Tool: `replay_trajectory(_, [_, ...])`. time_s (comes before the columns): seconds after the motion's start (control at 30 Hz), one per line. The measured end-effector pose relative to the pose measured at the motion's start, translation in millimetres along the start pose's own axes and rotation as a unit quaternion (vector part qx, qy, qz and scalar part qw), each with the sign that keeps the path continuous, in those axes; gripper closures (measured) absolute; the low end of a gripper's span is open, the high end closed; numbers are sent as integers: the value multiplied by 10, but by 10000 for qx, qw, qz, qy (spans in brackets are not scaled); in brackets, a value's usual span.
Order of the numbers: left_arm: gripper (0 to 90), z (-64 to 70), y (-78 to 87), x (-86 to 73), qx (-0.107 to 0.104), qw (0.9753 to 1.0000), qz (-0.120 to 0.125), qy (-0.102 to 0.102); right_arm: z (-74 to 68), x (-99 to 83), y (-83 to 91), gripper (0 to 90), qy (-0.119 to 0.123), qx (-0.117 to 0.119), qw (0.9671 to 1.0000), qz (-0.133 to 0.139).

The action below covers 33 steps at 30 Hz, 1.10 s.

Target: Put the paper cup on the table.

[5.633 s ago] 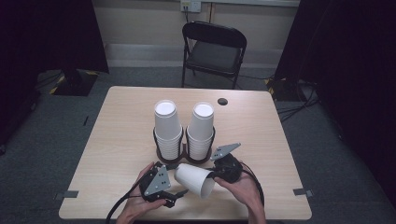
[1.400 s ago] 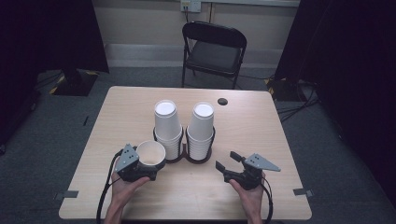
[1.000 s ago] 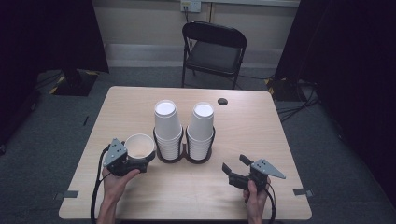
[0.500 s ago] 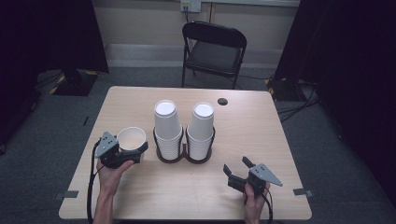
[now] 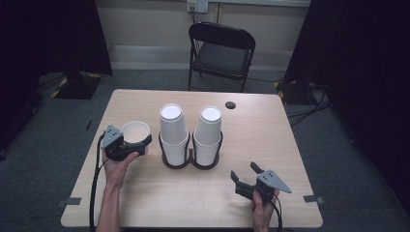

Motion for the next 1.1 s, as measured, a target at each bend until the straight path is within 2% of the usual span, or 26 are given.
replay_trajectory(0.1, [79,-37,-43,-64,58,9999,-44,137,1,4,4,138,3,4,10000,26])
replay_trajectory(0.13, [77,-32,-62,-106,11,9998,-115,175,-2,2,3,138,9,13,10000,14])
replay_trajectory(0.23, [76,-53,-107,-190,113,9996,-258,64,-17,2,3,138,56,30,10000,24])
replay_trajectory(0.33, [75,-96,-144,-261,107,9993,-303,175,-14,6,4,138,54,29,10000,45])
replay_trajectory(0.57, [78,-158,-176,-432,200,9980,-596,-14,-20,3,5,138,82,62,9999,33])
replay_trajectory(0.83, [85,-171,-160,-459,259,9968,-742,-164,-23,3,5,139,84,78,9999,31])
replay_trajectory(0.93, [95,-183,-158,-503,272,9960,-838,-149,-23,4,4,138,85,79,9999,37])
replay_trajectory(1.1, [108,-189,-147,-544,317,9943,-990,-255,-20,4,5,139,61,79,9999,37])
Point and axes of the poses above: each handheld gripper's, and its own axes: y roughly backward along the jaws, x roughly out of its top, z roughly to its right, the point moved 9 cm from there along -y, roughly forward along the jaws, and after that the axes turned 14 degrees about z, right-handed, at the moved point
